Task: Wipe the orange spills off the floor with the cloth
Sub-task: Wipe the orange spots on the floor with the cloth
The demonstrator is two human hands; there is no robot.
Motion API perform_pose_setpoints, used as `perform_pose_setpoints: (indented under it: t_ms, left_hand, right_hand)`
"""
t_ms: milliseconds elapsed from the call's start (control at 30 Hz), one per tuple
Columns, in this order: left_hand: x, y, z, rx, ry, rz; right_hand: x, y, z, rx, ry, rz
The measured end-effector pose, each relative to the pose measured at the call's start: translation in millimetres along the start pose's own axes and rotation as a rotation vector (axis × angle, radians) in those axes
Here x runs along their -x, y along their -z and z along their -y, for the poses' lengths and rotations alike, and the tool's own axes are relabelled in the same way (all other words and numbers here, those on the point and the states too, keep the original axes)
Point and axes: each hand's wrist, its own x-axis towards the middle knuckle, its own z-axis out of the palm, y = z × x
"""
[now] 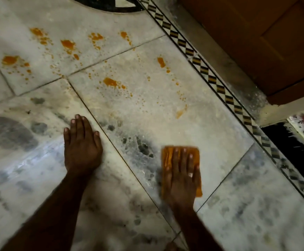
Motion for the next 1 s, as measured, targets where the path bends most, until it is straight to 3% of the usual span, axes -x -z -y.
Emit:
perform_pose_setpoints:
  t_ms: [67, 133, 267, 467, 600, 700, 833, 900, 1000]
  left_hand:
    - [0, -1, 0, -0.013, 0.005, -0.003]
    - [0, -3, 0, -0.027, 0.001, -0.006]
    - [1, -2, 1, -0.028, -0.003, -0.032]
    - [0, -3, 4, -0.012, 0.005, 0.003]
    - [-1, -1, 3, -0.023, 0.007, 0.005]
    - [0, 0, 0, -0.023, 0.022, 0.009]
    - [0, 0, -1, -0.009, 0.02, 0.008]
    - [1, -2, 1, -0.001, 0.012, 0.001]
    - [1, -4, 3, 0.007, 0.008, 0.002]
  right_hand:
    - [48, -1, 31, -0.027, 0.067, 0.007]
    - [69, -2, 73, -0.07, 0.262, 0.031]
    - [-8, -7, 118, -0.133, 0.505, 0.009]
    - [-133, -3, 66, -0.023, 0.335, 0.048]
    - [-86, 0, 1, 0.021, 0.097, 0.007]
    - [-11, -2, 8, 0.037, -0.011, 0.006]
    - [41, -3, 82, -0.039, 0.224, 0.043]
    - [24, 1, 112, -0.065, 0.389, 0.058]
    - [-14, 5, 120, -0.07, 0.475, 0.067]
